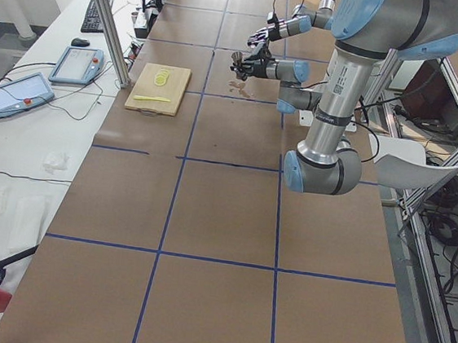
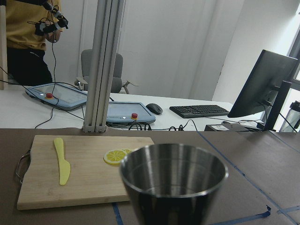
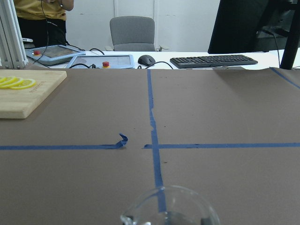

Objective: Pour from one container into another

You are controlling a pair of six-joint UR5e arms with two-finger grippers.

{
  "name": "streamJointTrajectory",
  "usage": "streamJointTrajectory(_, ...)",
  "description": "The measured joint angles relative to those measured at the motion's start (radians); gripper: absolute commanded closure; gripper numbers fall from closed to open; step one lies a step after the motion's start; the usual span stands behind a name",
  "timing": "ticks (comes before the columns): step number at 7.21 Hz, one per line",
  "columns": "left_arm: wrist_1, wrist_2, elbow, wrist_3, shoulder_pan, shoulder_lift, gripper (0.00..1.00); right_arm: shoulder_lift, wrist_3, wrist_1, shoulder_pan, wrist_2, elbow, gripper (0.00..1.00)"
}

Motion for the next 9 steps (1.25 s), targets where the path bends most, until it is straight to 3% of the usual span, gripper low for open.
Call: streamJointTrajectory(9, 0.013, 0.002, 0.038, 0.0, 0.027, -0.004, 1.0, 0.128, -0.507, 0.023, 0.028, 0.002, 0.1, 1.0)
